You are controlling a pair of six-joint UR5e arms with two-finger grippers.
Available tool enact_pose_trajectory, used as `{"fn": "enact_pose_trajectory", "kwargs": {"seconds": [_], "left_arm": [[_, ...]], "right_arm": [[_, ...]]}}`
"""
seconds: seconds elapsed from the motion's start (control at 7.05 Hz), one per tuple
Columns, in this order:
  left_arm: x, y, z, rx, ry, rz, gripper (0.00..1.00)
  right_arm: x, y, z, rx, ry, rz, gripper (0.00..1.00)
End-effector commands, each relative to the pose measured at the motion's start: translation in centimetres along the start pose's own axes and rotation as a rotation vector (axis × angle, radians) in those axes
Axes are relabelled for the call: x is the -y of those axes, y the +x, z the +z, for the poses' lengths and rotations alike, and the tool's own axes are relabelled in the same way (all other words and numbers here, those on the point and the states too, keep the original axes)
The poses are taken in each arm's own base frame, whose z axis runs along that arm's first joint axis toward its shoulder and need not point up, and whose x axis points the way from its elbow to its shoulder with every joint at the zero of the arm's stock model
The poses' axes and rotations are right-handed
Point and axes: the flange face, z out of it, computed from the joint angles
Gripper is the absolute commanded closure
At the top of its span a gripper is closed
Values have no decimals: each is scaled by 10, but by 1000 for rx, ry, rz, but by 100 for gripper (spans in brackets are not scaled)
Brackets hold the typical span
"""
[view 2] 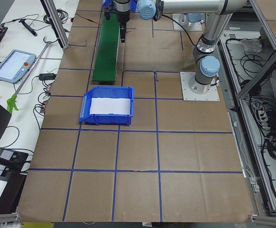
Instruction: Transport two buttons from left to right
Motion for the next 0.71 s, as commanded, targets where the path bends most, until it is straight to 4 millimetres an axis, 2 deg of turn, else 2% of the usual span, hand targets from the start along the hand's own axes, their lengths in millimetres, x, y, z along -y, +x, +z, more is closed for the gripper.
{"fn": "enact_pose_trajectory", "kwargs": {"seconds": [0.0,0.57], "left_arm": [[0,0,0,0,0,0,0],[1,0,0,-2,0,0,0]], "right_arm": [[-1,-1,0,2,-9,-1,0],[-1,0,4,-3,-19,-1,0]]}}
